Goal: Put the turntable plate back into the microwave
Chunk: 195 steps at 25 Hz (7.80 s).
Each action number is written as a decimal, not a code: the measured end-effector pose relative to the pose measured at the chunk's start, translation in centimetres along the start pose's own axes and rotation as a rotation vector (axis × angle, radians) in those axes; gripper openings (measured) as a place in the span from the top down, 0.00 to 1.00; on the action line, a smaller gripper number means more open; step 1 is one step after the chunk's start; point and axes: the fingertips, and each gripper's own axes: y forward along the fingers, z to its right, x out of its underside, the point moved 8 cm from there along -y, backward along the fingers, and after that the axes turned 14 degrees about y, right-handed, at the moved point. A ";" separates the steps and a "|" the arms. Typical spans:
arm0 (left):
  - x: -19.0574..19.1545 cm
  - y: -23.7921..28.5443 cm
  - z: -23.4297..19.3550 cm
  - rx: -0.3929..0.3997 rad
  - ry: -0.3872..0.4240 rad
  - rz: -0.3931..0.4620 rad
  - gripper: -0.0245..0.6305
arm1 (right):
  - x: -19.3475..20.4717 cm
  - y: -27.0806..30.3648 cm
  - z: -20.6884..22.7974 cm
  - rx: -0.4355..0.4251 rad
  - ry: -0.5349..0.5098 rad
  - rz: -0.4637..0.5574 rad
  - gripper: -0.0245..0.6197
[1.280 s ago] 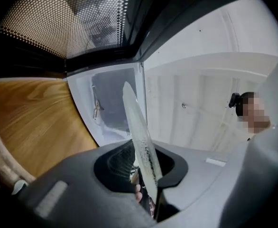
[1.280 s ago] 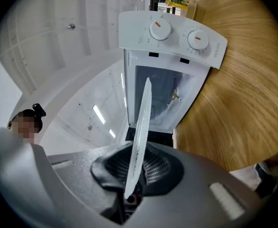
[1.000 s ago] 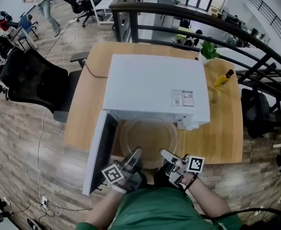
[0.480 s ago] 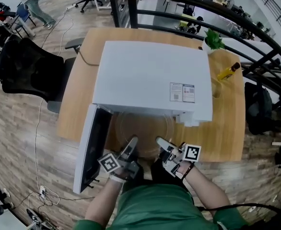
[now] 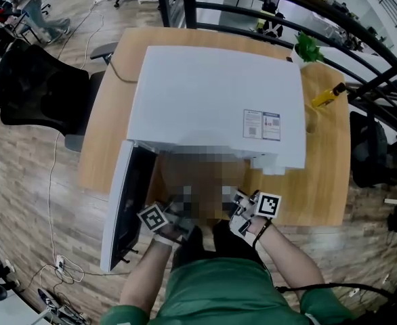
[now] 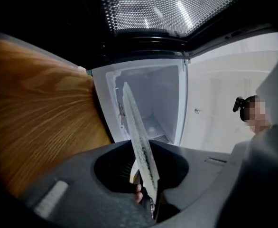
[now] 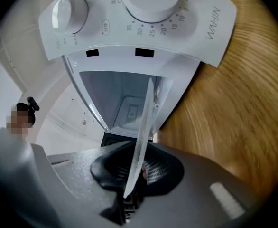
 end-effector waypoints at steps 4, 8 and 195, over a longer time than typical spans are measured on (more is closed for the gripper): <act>-0.4 0.6 -0.6 0.015 0.010 -0.001 0.87 | -0.5 0.6 0.6 0.012 -0.008 0.000 0.88; -0.3 1.0 -1.1 0.011 -0.001 -0.009 0.87 | -0.8 0.6 1.0 0.018 -0.010 0.012 0.88; -1.3 3.4 10.6 -0.138 0.623 -0.264 0.91 | 1.9 1.1 -9.7 0.330 -0.548 0.125 0.96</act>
